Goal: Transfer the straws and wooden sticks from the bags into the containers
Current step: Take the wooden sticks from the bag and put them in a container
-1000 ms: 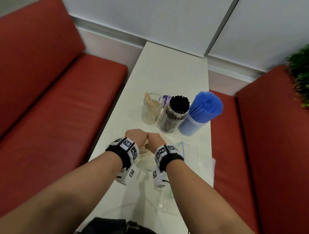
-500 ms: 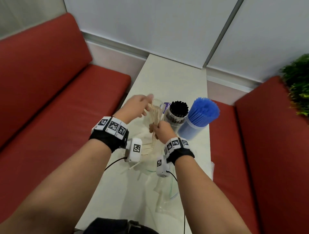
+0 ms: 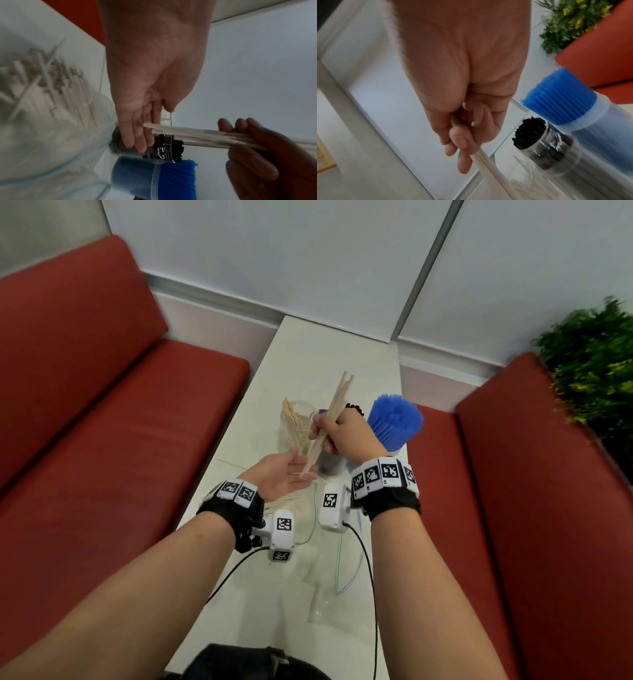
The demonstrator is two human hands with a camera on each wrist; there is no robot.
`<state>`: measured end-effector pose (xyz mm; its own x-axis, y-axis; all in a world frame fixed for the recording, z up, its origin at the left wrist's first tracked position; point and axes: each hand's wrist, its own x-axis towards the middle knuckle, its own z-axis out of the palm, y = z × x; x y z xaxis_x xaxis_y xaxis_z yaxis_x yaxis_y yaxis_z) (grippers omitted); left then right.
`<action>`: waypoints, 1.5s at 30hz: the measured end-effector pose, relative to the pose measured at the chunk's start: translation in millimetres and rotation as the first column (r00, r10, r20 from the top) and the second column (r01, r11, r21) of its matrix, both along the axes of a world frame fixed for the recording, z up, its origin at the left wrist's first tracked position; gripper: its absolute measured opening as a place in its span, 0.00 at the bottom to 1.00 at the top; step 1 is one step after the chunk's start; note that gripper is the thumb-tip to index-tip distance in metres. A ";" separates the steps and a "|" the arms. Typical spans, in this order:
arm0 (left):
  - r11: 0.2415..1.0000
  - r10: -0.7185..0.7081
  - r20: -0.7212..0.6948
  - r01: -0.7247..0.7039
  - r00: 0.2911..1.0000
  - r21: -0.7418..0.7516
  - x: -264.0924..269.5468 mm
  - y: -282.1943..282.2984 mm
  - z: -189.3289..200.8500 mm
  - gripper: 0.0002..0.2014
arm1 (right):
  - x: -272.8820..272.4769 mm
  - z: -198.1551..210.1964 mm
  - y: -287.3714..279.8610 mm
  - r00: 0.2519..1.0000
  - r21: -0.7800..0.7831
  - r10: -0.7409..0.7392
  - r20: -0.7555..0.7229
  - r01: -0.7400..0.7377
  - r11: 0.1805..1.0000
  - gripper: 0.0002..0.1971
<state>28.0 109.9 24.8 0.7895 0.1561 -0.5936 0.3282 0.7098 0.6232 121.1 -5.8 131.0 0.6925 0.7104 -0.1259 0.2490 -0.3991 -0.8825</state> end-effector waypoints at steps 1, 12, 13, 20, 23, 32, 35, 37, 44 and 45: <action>0.994 0.015 -0.001 -0.015 1.000 -0.106 -1.9 -5.7 -2.8 0.22 | -3.5 -6.1 -1.3 1.000 0.012 -0.005 -0.012 0.005 1.000 0.15; 0.950 0.164 -0.002 -0.158 0.986 -0.269 -13.7 -14.7 -8.6 0.10 | -11.6 -21.0 -1.5 0.997 0.040 0.049 -0.053 -0.047 0.998 0.20; 0.950 0.164 0.007 -0.156 0.986 -0.271 -14.0 -13.5 -7.9 0.10 | -13.8 -21.0 0.4 0.996 0.029 0.072 -0.053 -0.071 0.997 0.20; 0.948 0.172 -0.042 -0.177 0.984 -0.263 -22.3 6.3 -7.4 0.13 | -22.0 -14.3 13.1 0.992 0.071 0.100 -0.081 -0.094 0.993 0.17; 0.962 0.105 -0.061 -0.117 0.993 -0.247 -22.5 12.6 -7.5 0.15 | -26.0 -12.1 16.5 0.985 0.084 0.151 -0.086 -0.144 0.986 0.15; 0.973 0.053 -0.142 -0.083 0.988 -0.213 -33.7 27.8 -37.1 0.17 | -24.0 -13.5 21.5 0.975 0.029 0.167 -0.145 -0.165 0.986 0.14; 0.976 0.188 -0.214 -0.207 0.959 -0.066 -34.4 33.1 -43.4 0.18 | -3.9 1.0 28.5 0.992 0.017 0.094 -0.085 -0.092 0.996 0.13; 0.970 0.233 -0.267 -0.204 0.935 0.133 -36.9 39.1 -48.9 0.17 | 16.6 14.0 35.7 1.000 0.058 -0.009 0.022 0.008 0.998 0.13; 0.207 -0.201 -0.654 0.684 0.729 0.699 -44.9 43.3 -49.6 0.19 | 67.6 13.6 83.9 0.924 0.171 -0.356 0.136 0.332 0.928 0.11; 0.088 -0.230 -0.701 0.732 0.675 0.676 -44.3 42.6 -48.9 0.21 | 70.3 6.5 90.8 0.923 0.139 -0.353 0.152 0.334 0.932 0.11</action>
